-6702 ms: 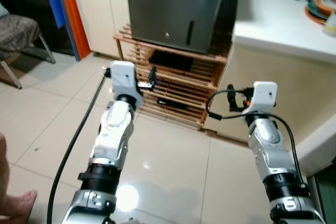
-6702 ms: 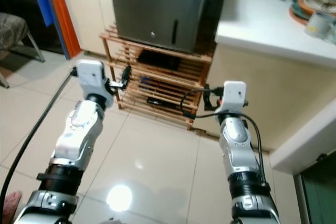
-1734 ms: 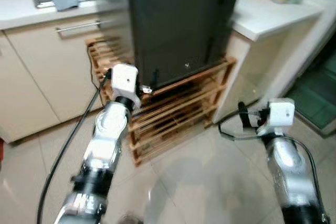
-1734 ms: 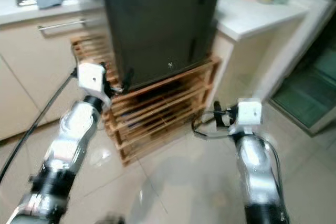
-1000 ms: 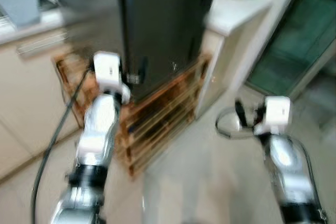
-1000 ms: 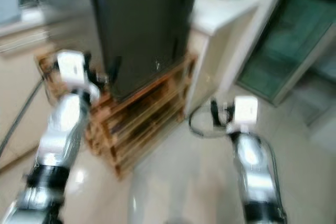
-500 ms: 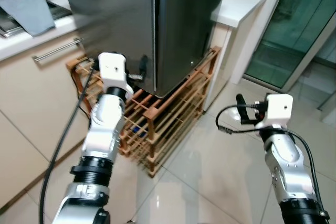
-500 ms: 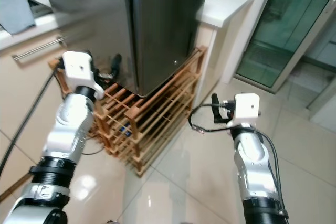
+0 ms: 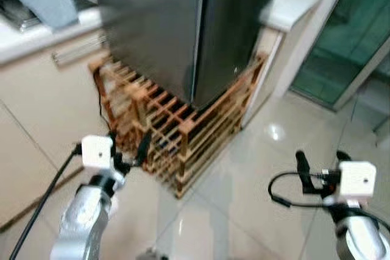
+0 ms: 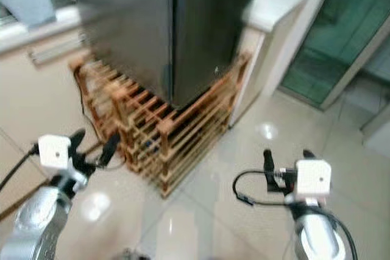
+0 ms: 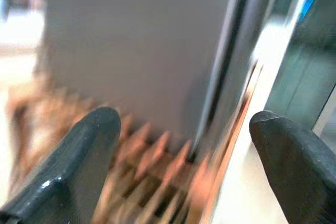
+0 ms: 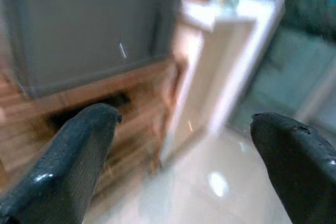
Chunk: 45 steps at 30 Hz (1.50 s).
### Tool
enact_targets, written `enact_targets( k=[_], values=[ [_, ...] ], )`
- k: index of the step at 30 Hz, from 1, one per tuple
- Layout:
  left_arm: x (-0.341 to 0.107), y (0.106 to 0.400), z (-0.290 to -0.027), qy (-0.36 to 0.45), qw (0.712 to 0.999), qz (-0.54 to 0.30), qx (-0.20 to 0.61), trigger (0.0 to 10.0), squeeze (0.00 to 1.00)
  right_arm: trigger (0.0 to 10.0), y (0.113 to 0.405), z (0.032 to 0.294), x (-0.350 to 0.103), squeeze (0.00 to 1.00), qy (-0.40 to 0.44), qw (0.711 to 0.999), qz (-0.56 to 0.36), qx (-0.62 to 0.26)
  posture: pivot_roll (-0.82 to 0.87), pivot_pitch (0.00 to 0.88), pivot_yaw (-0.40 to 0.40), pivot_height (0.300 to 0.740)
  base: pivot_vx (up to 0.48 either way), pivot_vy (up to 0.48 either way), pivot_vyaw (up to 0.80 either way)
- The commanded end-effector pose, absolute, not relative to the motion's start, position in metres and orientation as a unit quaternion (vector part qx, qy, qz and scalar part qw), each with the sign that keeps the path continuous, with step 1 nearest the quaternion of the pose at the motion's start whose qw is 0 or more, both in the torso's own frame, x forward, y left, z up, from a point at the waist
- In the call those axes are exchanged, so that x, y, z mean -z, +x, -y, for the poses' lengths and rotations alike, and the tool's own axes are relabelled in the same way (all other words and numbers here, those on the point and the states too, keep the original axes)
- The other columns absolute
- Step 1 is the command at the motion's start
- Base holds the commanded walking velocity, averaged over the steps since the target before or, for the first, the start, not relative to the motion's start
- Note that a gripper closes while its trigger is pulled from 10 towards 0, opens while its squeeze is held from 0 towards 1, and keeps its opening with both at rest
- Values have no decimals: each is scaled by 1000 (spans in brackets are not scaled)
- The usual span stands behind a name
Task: Restocking fridge
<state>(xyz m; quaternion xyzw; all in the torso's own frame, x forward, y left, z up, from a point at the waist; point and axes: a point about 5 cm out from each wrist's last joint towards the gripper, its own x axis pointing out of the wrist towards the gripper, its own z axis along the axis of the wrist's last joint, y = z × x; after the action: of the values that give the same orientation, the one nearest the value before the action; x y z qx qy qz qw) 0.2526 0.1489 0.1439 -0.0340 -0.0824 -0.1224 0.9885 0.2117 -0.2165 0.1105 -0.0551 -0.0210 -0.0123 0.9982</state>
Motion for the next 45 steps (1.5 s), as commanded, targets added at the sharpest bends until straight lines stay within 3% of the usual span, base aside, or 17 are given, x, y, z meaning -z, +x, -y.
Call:
enact_targets(
  k=[1, 7, 14, 20, 30, 36, 38, 45],
  values=[
    [-148, 255, -141, -24, 988, 87, 126, 10000, 0, 10000, 215, 217, -112, 122, -57, 998, 20, 16, -60, 0, -60, 740, 480, 0, 0],
    [-184, 285, -145, -51, 986, 136, 86, 10000, 0, 10000, 248, 207, -129, 125, -57, 997, 46, 3, -72, 0, -60, 740, 479, 0, 0],
    [-190, 294, -150, -65, 986, 139, 61, 10000, 0, 10000, 256, 212, -130, 122, -60, 997, 44, 7, -76, 0, -54, 740, 435, 71, 0],
    [-196, 297, -140, -45, 984, 148, 87, 10000, 0, 10000, 258, 206, -125, 118, -56, 998, 36, 2, -71, 0, -45, 740, 412, 167, 0],
    [-208, 326, -120, -22, 984, 147, 101, 10000, 0, 10000, 270, 194, -121, 118, -50, 998, 36, -5, -53, 0, -39, 740, 0, 0, -691],
    [-216, 342, -108, -12, 987, 136, 86, 10000, 0, 10000, 273, 194, -120, 122, -55, 998, 39, -8, -57, 0, -27, 740, 0, 0, 0],
    [-226, 348, -92, 8, 983, 145, 111, 10000, 0, 10000, 278, 189, -118, 118, -47, 998, 39, -13, -65, 0, -14, 740, 0, 0, 0],
    [-232, 349, -96, 8, 979, 158, 126, 10000, 0, 10000, 281, 185, -114, 118, -44, 998, 41, -15, -59, 0, 1, 740, 0, 0, 0]
  ],
)
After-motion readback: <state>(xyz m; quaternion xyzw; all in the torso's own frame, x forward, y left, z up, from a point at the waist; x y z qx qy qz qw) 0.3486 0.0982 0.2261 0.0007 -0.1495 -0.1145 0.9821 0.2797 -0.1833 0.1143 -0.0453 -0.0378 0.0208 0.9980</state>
